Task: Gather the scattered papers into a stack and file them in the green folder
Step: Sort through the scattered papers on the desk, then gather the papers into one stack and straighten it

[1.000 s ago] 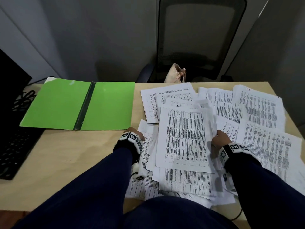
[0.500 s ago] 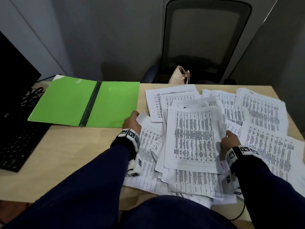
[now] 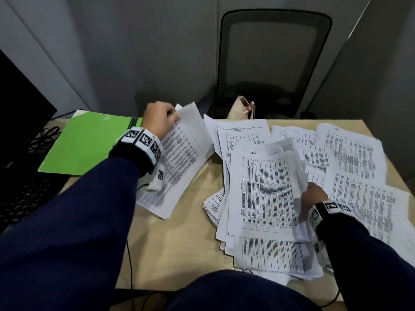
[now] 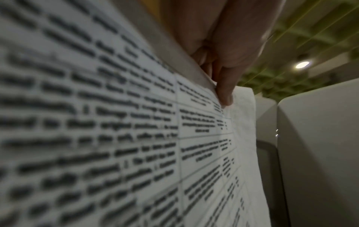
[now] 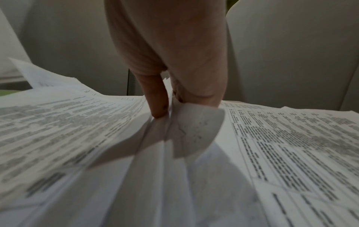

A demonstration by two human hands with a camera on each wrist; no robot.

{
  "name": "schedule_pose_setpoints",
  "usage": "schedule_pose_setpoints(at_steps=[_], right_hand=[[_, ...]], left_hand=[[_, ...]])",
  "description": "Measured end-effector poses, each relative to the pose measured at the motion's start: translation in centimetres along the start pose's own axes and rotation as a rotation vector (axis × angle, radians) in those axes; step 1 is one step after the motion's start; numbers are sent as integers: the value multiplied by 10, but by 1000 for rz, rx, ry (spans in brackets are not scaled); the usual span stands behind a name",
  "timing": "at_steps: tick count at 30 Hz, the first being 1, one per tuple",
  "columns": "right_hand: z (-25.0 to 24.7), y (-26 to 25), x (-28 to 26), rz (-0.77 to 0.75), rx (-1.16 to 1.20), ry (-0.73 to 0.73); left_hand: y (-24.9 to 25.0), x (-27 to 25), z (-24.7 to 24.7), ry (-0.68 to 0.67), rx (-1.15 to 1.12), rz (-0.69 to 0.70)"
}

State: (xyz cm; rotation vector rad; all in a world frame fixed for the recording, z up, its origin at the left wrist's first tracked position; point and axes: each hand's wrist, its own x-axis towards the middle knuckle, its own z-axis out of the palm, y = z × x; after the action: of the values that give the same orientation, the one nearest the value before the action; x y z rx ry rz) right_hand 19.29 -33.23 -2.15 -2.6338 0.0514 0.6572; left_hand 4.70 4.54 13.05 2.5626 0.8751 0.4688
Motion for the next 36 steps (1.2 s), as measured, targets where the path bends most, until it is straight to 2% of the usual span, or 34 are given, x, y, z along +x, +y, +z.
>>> schedule_pose_setpoints(at_steps=[5,9,12,15,18,20,22,23,26,30,33,36], right_hand=[[4,-6,-4,-21,20,-24],[9,-9,-9,-10,102,-48],[9,-11,-10,-20,142,-50],[9,-12,-8,-19,159,-83],[2,-13,-10,62,263,-145],[-7,-13,-13,146,411,-158],[-9,-8,-13,190,681,-217],[-9,-6,-16,138,755,-274],[2,4,-2,297,1024,-282],[1,12,7,277,988,-353],[3,14,3,279,823,-429],[2,7,0,218,691,-390]], left_hand=[[32,6,-43,92,-34,109],[70,-8,-67,161,-93,249],[97,-23,-69,171,-230,305],[115,-28,-60,184,-566,250],[119,-21,-33,165,-884,48],[112,-16,-1,150,-964,-94],[103,-16,35,137,-920,-230],[97,-17,54,130,-861,-306],[79,-31,105,54,-646,-470],[52,-49,154,-158,-475,-533],[43,-52,166,-324,-308,-497],[44,-53,173,-442,-263,-406]])
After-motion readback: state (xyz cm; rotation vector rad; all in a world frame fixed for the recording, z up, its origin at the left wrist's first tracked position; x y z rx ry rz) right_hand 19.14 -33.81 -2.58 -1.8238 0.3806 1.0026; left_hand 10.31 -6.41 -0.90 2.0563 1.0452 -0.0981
